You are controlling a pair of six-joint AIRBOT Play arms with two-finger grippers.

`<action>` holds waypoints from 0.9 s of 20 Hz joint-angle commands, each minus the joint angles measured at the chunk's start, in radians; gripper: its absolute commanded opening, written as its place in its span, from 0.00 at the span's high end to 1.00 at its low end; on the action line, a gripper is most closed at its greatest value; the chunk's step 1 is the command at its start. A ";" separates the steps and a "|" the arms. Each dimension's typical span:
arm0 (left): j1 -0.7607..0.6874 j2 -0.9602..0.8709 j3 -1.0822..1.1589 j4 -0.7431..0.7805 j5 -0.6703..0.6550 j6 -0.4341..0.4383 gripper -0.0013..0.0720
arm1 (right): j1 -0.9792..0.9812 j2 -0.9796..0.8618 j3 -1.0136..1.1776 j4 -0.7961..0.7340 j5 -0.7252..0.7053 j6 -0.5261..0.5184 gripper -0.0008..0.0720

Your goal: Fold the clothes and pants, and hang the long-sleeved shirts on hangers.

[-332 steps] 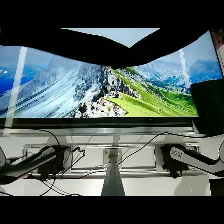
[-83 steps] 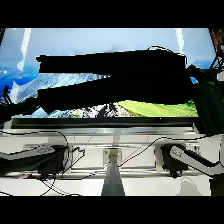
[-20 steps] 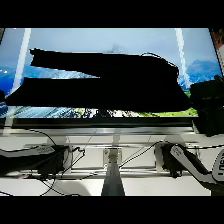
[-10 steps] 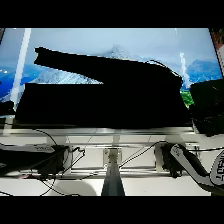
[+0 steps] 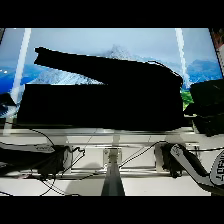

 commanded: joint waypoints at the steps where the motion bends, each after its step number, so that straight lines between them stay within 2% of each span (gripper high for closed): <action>1: -0.066 -0.004 0.059 -0.347 0.153 -0.056 0.24 | 0.000 0.001 0.001 0.063 -0.124 0.001 0.04; 3: -0.127 -0.031 0.059 -0.505 0.291 -0.075 0.24 | 0.000 0.001 0.001 0.104 -0.195 0.001 0.04; 4: -0.166 -0.053 0.059 -0.541 0.366 -0.115 0.24 | 0.000 0.001 0.001 0.117 -0.227 0.001 0.04; 9: -0.344 -0.190 0.060 -0.544 0.713 -0.311 0.26 | 0.000 0.001 0.001 0.119 -0.299 0.001 0.04; 10: -0.359 -0.213 0.060 -0.545 0.768 -0.337 0.29 | 0.000 0.001 0.001 0.119 -0.305 0.001 0.04; 11: -0.368 -0.232 0.061 -0.545 0.808 -0.365 0.32 | 0.000 0.001 0.001 0.119 -0.312 0.001 0.04; 13: -0.372 -0.266 0.068 -0.568 0.861 -0.375 0.32 | 0.000 0.001 0.001 0.119 -0.324 0.001 0.04; 17: -0.377 -0.338 0.130 -0.566 0.862 -0.362 0.33 | 0.000 0.001 0.001 0.122 -0.362 0.002 0.04; 18: -0.378 -0.348 0.142 -0.565 0.866 -0.356 0.40 | 0.000 0.001 0.001 0.122 -0.364 0.005 0.04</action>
